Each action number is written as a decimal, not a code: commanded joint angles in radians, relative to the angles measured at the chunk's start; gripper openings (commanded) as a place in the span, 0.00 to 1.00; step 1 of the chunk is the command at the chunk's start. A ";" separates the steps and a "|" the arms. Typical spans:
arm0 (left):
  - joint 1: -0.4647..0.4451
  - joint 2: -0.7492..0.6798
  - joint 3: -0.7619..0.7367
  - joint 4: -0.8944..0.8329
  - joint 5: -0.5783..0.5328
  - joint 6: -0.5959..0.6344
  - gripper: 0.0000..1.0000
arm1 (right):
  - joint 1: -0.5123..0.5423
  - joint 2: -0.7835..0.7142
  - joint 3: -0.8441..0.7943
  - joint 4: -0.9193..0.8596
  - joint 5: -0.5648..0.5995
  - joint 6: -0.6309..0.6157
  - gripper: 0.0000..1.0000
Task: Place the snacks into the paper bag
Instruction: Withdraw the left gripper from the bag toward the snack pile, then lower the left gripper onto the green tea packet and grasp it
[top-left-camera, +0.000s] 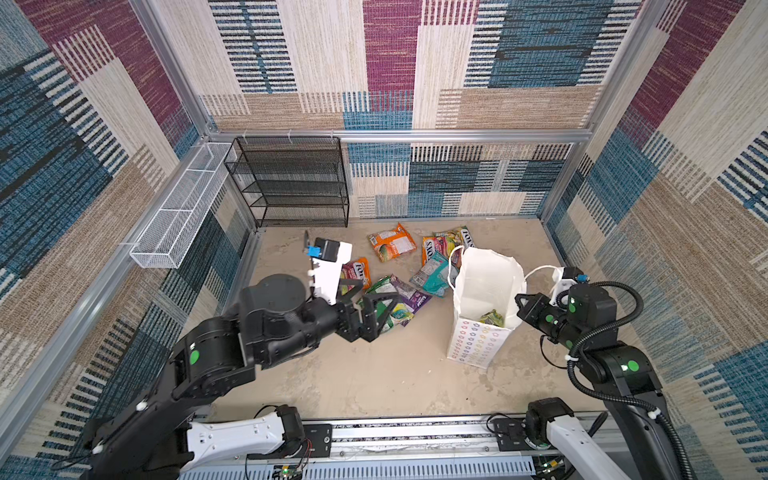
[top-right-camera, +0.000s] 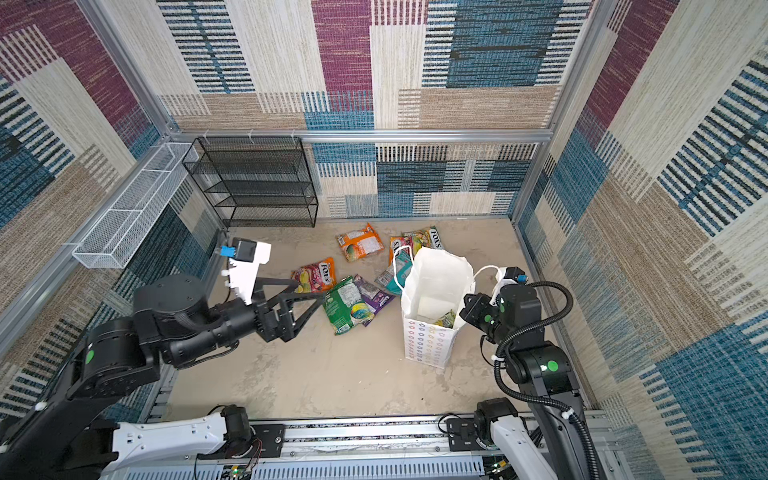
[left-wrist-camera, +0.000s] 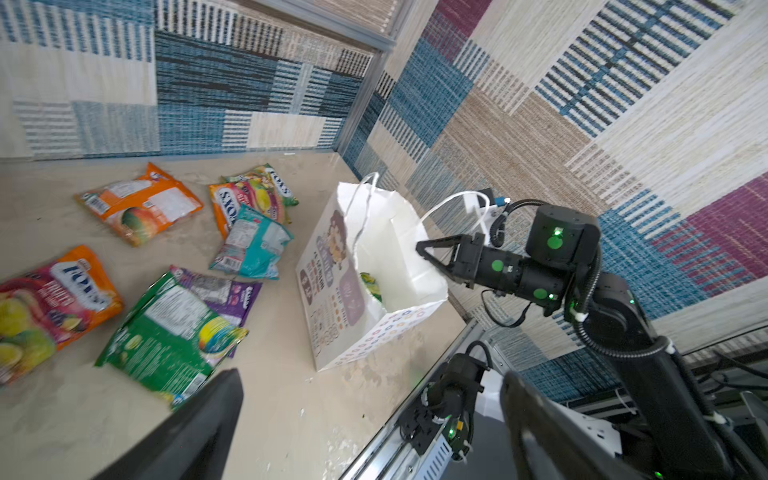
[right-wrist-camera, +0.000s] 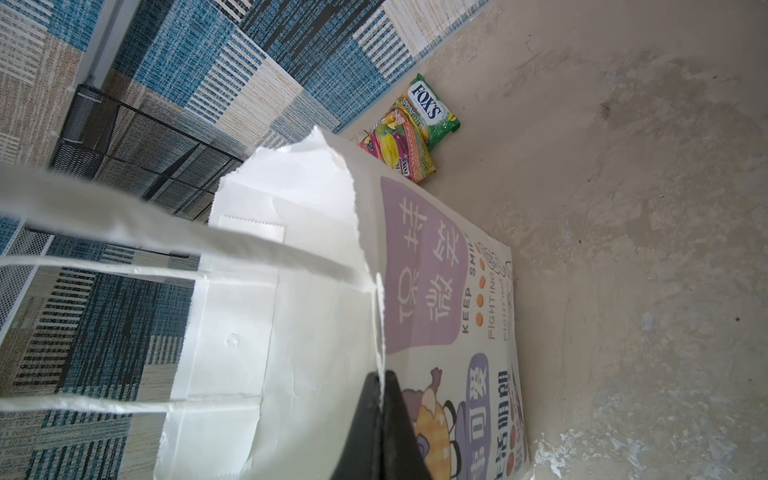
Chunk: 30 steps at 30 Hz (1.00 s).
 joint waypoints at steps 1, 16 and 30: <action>0.018 -0.079 -0.082 -0.086 -0.143 -0.046 0.99 | 0.002 -0.001 0.008 0.054 -0.008 -0.026 0.00; 0.669 -0.011 -0.545 0.294 0.731 -0.174 0.99 | 0.002 -0.006 0.001 0.042 -0.021 -0.019 0.00; 0.952 0.417 -0.767 0.710 0.942 -0.152 1.00 | 0.002 -0.024 -0.020 0.033 -0.054 -0.023 0.00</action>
